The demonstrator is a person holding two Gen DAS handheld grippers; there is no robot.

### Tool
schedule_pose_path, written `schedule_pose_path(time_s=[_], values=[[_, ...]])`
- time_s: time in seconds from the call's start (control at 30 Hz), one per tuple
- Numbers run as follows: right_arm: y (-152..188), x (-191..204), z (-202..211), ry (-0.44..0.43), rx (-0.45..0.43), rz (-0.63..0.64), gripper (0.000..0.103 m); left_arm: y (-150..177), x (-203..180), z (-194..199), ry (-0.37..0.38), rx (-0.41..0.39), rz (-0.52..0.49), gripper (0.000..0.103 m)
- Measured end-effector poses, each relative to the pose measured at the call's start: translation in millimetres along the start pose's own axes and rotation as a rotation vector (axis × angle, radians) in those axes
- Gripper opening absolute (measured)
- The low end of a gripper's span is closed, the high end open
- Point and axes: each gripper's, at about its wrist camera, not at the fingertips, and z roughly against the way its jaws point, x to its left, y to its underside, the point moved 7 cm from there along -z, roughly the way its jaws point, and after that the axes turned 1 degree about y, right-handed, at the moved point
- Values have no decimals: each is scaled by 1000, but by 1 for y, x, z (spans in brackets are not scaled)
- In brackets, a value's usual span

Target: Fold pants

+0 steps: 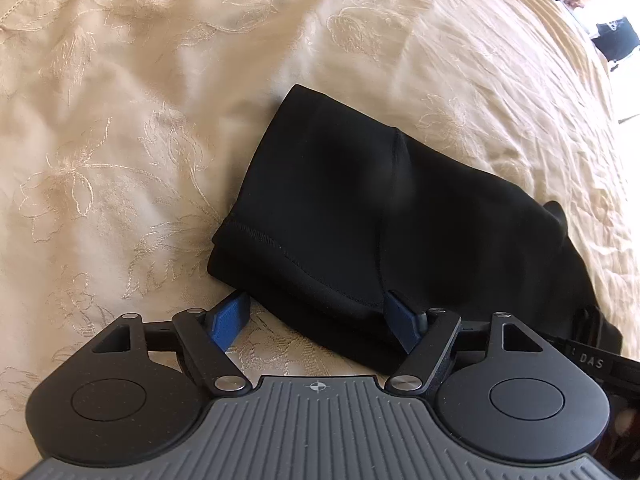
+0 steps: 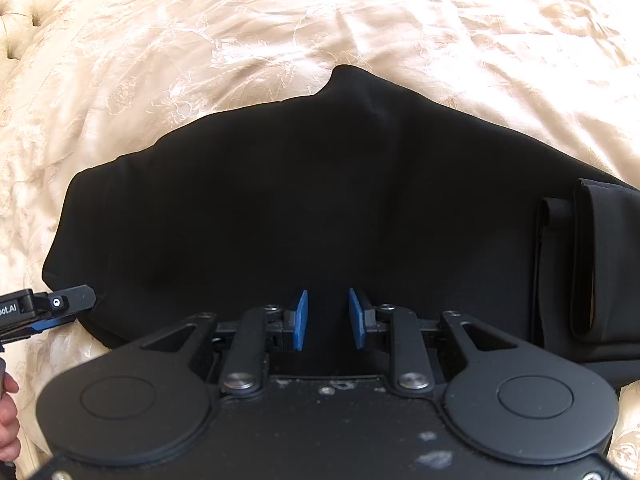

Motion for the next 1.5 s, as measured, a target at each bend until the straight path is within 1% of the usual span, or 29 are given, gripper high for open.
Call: schedule_pose_path(time_s=[0.1,0.23,0.3,0.37,0.4,0.47,0.6,0.63,0.7,0.73,0.77,0.8,0.87,0.9,0.93,0.97,1.07,1.23,1.3,1.37,1.43,1.47,1.5], values=[[0,0,-1,0,1,-2,26,-1,3,-5,3,2,35,75],[0,-1,-3,0,4,-6,26,-4,7,-10,25,-4,81,79],[0,-2,-3,-1,5,-6,26,-6,8,-14,45,-5,109,86],[-1,-2,-3,-1,7,-5,26,-7,6,-19,77,-4,129,102],[-1,-2,-3,-1,8,-4,26,-9,4,-24,84,-2,127,102],[-1,-2,-3,0,9,-2,26,-12,-2,-31,46,10,101,102],[-2,-1,-1,1,9,-3,26,-13,-15,-38,-55,44,41,102],[-1,-1,1,2,7,-4,26,-12,-17,-38,-67,48,33,102],[1,0,4,3,6,3,26,-13,-16,-35,-65,49,50,101],[3,0,7,5,5,10,26,-14,-15,-32,-69,41,63,92],[6,1,9,6,4,14,26,-15,-13,-28,-71,28,77,80],[9,1,12,7,3,17,26,-16,-11,-23,-61,14,90,73],[18,2,18,7,-3,21,26,-17,-13,-15,-25,-4,93,45],[21,2,21,9,-7,24,26,-17,-18,-12,0,-8,87,37],[25,3,23,13,-12,28,26,-17,-22,-9,4,-17,72,28],[28,3,25,17,-16,33,26,-18,-27,-5,-7,-35,46,22],[36,8,26,25,-13,71,26,-22,-50,9,-47,-121,-62,16],[42,13,6,-8,22,133,25,-20,-94,40,-38,-247,-195,11],[39,11,-2,-45,25,139,24,-13,-114,54,-47,-297,-243,11],[34,7,-2,-94,26,162,24,-7,-137,64,-67,-347,-288,11],[30,3,5,-147,31,184,23,1,-162,82,-87,-407,-334,11],[27,-4,14,-186,27,179,21,5,-175,89,-93,-435,-359,11],[25,-9,22,-208,17,166,22,9,-189,98,-94,-461,-387,11]])
